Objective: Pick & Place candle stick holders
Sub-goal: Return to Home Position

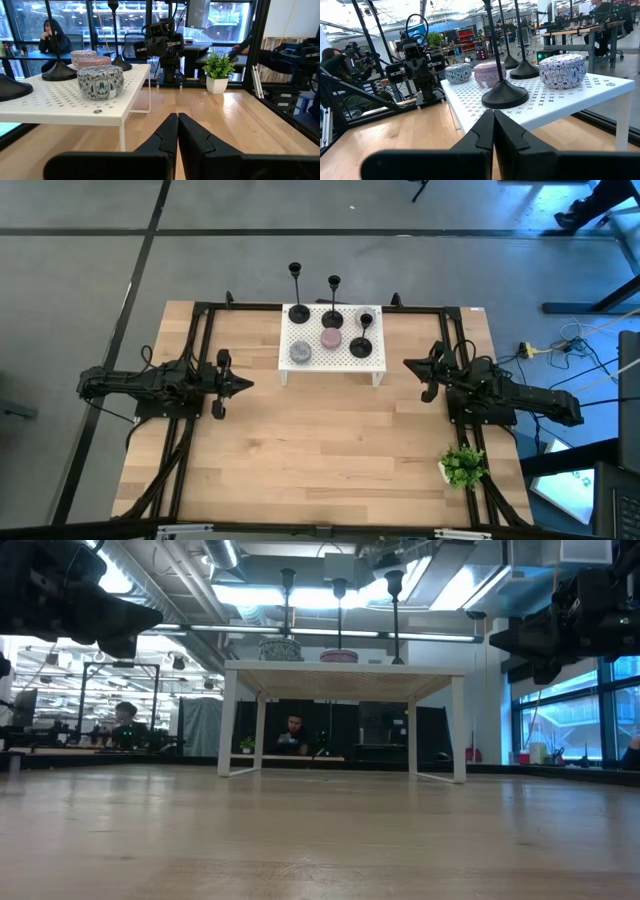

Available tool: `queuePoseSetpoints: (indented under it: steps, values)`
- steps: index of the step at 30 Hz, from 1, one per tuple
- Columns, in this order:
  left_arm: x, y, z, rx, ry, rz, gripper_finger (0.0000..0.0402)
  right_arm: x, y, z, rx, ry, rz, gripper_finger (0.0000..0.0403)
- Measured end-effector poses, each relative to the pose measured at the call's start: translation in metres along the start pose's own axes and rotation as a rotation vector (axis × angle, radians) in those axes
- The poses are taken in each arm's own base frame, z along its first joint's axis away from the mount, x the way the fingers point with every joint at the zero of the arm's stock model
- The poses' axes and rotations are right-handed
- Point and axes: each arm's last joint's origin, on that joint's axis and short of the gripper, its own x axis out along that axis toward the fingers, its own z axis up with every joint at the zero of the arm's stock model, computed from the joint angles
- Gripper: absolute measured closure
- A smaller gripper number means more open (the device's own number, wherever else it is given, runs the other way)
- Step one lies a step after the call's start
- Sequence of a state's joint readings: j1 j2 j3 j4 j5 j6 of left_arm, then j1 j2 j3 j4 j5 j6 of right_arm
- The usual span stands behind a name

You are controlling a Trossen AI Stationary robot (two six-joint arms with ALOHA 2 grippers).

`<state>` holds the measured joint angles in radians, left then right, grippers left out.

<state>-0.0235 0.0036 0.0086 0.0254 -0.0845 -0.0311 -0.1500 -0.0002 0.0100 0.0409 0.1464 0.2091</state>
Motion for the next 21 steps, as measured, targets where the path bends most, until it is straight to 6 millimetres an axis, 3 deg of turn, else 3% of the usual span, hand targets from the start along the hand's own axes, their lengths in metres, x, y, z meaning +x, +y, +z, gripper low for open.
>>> queuePoseSetpoints:
  steps: [21]
  values:
    - [0.0, 0.0, 0.0, 0.0, 0.0, 0.0, 0.0398, 0.0, 0.0, -0.0001, 0.0, 0.001, 0.0, 0.0393]
